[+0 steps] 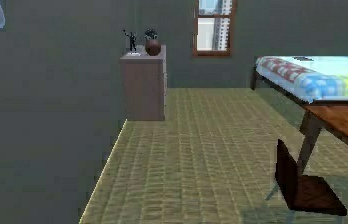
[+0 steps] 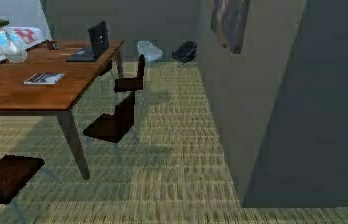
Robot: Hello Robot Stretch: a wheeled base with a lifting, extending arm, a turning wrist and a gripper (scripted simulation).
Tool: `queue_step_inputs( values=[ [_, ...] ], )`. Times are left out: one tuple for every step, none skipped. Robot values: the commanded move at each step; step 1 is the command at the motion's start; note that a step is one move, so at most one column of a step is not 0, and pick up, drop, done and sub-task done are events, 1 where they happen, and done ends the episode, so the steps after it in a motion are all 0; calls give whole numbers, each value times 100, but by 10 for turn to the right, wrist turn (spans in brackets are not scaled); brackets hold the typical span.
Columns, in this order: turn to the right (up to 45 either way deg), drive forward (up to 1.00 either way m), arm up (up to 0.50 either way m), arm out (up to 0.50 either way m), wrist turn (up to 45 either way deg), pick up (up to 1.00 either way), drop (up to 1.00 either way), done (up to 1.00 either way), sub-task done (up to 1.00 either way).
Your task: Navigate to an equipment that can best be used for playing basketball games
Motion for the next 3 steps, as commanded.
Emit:
queue_step_inputs(
  values=[
    [0,100,0,0,0,0,0,0,0],
    [0,100,0,0,0,0,0,0,0],
    [-150,0,0,0,0,0,0,0,0]
  ],
)
